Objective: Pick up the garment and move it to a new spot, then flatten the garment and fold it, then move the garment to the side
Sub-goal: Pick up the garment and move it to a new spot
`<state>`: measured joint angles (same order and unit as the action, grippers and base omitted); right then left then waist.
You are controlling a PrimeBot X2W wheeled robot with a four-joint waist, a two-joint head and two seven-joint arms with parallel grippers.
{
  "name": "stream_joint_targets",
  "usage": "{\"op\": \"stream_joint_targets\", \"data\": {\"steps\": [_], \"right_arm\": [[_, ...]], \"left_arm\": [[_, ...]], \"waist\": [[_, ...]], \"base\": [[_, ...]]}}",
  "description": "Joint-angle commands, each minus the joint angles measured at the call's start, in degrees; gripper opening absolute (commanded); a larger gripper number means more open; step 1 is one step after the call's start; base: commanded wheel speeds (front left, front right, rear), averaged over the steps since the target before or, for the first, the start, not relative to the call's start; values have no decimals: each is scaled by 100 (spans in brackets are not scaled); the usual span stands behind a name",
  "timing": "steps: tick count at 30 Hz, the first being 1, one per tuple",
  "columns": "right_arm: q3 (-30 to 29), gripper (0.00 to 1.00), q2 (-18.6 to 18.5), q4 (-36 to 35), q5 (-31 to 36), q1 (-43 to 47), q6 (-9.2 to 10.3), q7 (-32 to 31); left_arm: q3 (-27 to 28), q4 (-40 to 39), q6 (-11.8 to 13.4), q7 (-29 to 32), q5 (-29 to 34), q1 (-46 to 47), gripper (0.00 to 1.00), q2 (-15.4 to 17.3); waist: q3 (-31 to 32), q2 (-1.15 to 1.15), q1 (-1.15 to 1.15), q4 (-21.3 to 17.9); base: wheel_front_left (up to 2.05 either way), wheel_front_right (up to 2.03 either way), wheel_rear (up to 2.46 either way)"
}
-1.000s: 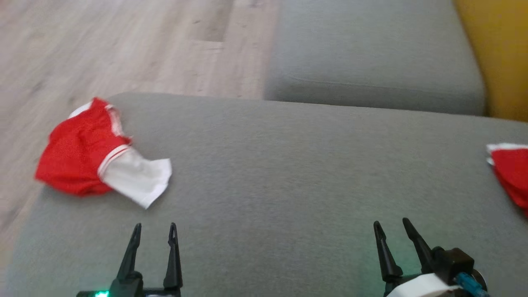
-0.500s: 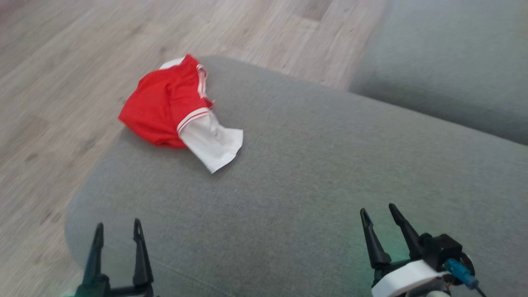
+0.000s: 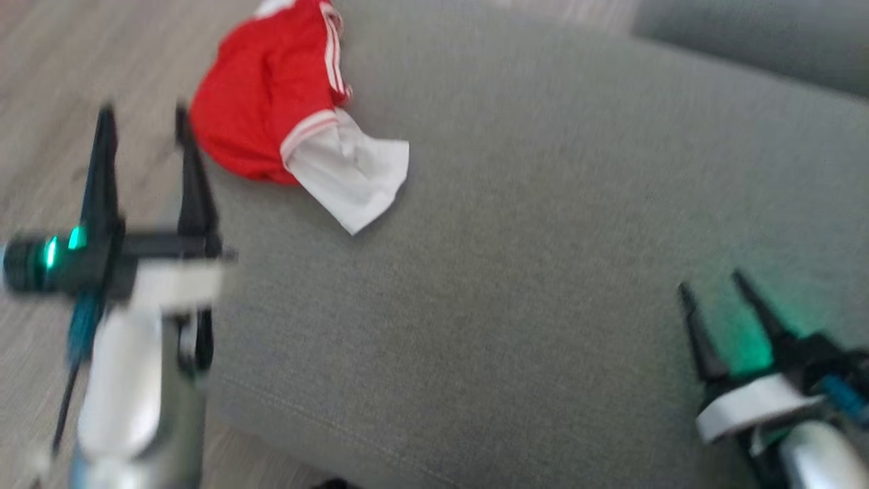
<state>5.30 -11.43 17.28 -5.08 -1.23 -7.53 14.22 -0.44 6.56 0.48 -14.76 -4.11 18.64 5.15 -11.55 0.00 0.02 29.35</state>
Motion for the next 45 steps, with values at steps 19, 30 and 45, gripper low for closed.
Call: {"op": "stream_joint_targets", "data": {"steps": [19,30,45], "right_arm": [[0,100,-764,-405,157,-673,4,78],[193,100,-533,-322,118,-700,4,78],[530,100,566,-247,-115,-451,4,78]], "left_arm": [[-439,5574,-412,2189,-100,3950,100,414],[-489,5791,-525,803,-182,4543,0,620],[-1424,4180,-793,561,-540,5600,0,520]], "waist": [[-1611,0,-2,-551],[-1091,0,-2,-748],[541,0,-2,-2563]], "base": [[0,0,0],[0,0,0],[0,0,0]]}}
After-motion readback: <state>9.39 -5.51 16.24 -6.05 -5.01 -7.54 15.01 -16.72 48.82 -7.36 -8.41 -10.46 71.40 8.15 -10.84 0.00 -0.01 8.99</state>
